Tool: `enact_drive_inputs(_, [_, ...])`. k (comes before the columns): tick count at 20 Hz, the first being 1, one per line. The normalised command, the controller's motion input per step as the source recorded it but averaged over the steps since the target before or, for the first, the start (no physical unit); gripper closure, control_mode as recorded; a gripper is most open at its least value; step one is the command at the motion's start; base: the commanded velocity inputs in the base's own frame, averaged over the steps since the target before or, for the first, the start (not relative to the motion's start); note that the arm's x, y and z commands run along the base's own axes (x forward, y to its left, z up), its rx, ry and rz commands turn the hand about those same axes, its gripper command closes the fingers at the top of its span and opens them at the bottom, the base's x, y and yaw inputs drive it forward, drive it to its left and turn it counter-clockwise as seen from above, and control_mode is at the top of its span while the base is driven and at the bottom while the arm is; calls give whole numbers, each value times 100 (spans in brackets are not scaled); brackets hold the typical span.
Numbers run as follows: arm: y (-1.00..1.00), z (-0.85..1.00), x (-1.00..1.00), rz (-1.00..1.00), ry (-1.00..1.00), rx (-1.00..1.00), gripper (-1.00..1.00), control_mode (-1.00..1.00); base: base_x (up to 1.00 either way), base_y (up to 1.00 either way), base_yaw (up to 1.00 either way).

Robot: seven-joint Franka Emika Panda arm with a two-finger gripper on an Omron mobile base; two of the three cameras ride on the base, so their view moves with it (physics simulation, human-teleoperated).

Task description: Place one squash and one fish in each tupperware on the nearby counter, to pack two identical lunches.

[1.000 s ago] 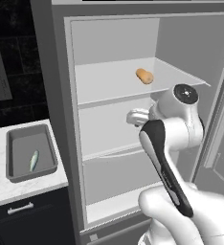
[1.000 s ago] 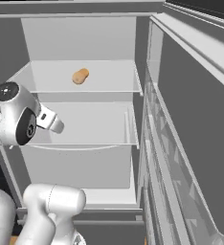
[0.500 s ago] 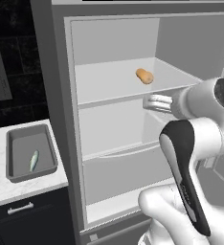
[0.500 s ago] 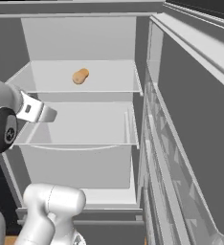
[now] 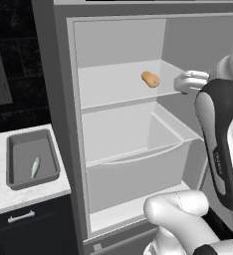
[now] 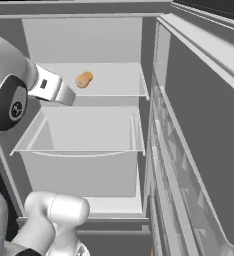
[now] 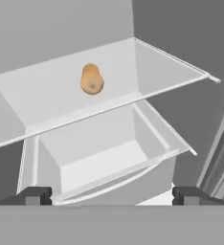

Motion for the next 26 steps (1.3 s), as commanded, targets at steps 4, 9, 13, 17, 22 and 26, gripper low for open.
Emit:
enact_drive_inputs(4, [-16,-2,20,7,1,-2,-100,-100,0,0,0])
enact_drive_inputs(9, [-2,-37,35,4,-23,-17,-100,-100,0,0,0])
enact_drive_inputs(13, [3,-35,84,2,-20,-10,-100,-100,0,0,0])
enact_drive_inputs(17, [-8,4,94,0,3,2,-100,-100,0,0,0])
enact_drive_inputs(22, [6,5,86,0,12,0,-100,-100,0,0,0])
enact_drive_inputs(26, [12,-4,44,0,2,-1,-100,-100,0,0,0])
